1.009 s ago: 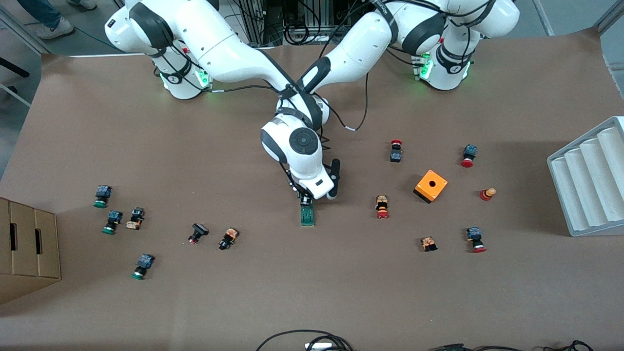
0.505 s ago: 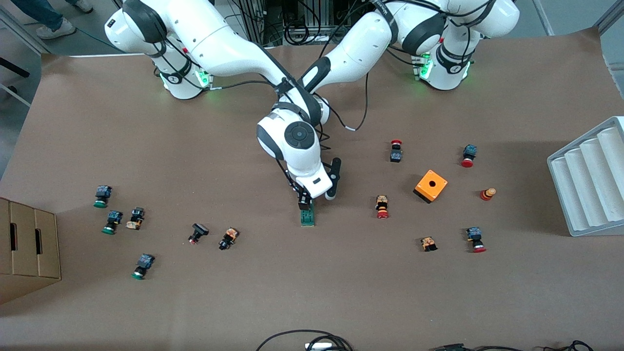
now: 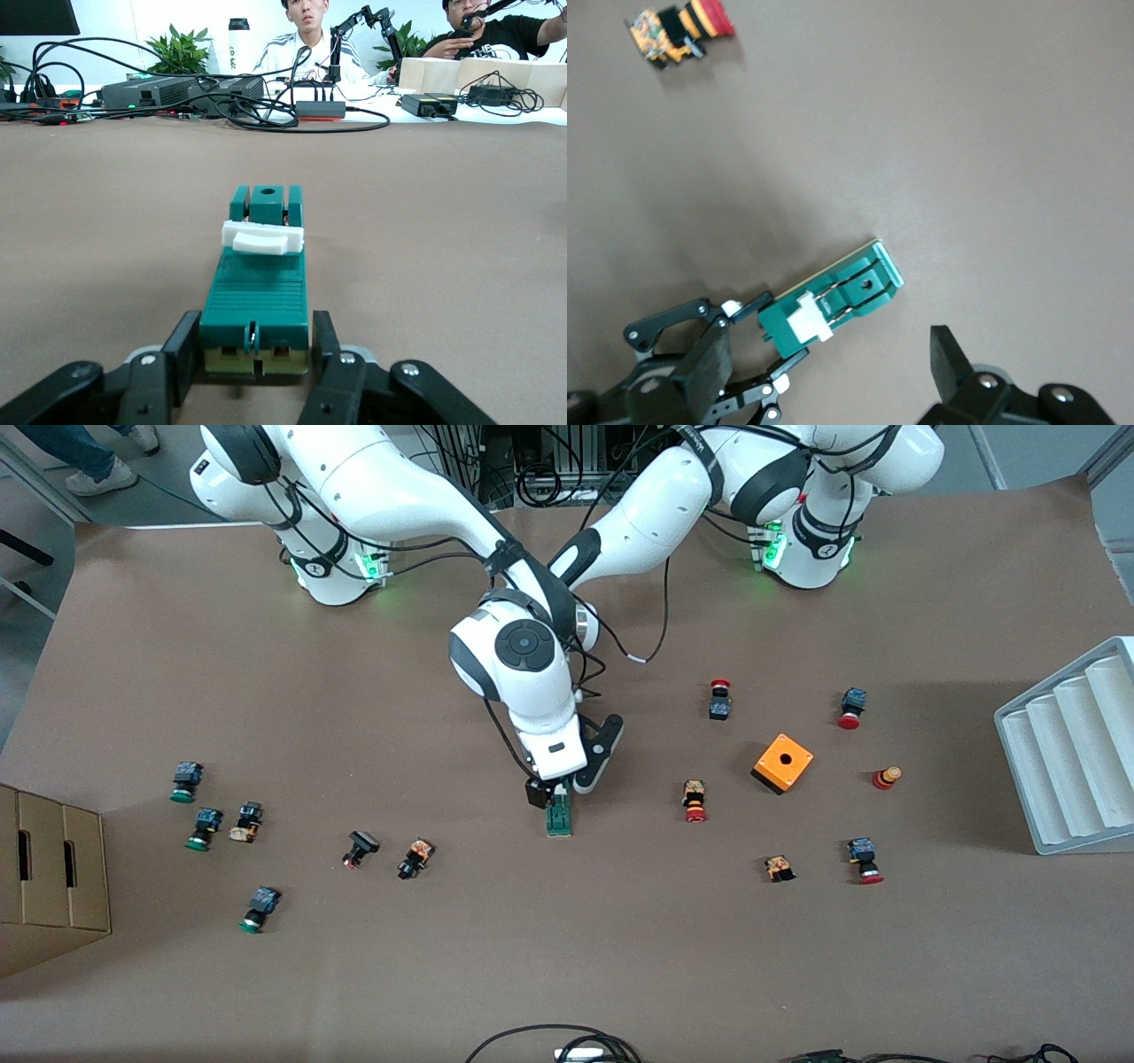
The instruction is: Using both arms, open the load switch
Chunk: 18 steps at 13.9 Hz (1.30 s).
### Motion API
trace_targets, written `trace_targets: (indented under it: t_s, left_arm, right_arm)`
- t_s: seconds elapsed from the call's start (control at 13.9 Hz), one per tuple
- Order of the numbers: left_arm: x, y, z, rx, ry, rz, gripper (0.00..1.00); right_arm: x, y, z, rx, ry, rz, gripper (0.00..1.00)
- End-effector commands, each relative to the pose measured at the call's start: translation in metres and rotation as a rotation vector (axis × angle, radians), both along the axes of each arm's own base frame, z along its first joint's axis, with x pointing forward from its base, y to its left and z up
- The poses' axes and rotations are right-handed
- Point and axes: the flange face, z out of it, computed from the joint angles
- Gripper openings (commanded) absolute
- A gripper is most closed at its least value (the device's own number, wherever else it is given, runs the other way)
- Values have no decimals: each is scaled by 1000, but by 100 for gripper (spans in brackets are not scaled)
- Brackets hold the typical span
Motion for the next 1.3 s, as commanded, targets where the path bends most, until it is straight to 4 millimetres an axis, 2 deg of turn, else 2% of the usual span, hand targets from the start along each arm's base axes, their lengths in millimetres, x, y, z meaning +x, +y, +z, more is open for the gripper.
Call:
trace_targets:
  t_s: [0.0,0.14,0.29,0.5,0.65,0.72,0.87,1.01,1.15,1.23]
  left_arm:
    - [-1,-1,-14,-12,22,-10,58]
    - [-1,-1,-14,-12,22,-10,58]
    - [-1,-1,-14,-12,22,-10,58]
    - [-1,-2,-13,-13,21,-10,58]
    - [-1,-2,-13,-13,21,-10,64]
    - [0,-2,-12,-15,20,-10,76]
    - [-1,-2,-12,-15,20,-10,96]
    - [0,-3,-10,-16,19,-10,99]
    - [0,-5,-4,-13,21,-16,99]
    - [1,-7,6,-25,27,-14,99]
  right_arm:
    - [10,-13,36,77,0,-139,100]
    - [14,-19,59,127,-4,-275,100]
    - [19,-27,74,148,-16,-342,100]
    - [48,-69,98,181,-41,-421,100]
    - [65,-99,115,205,-56,-482,100]
    - [78,-122,122,214,-64,-520,100]
    - [87,-144,135,235,-71,-556,100]
    - [89,-153,147,275,-46,-594,100]
    - [102,-183,148,272,-43,-641,100]
    - [106,-198,148,261,-30,-663,100]
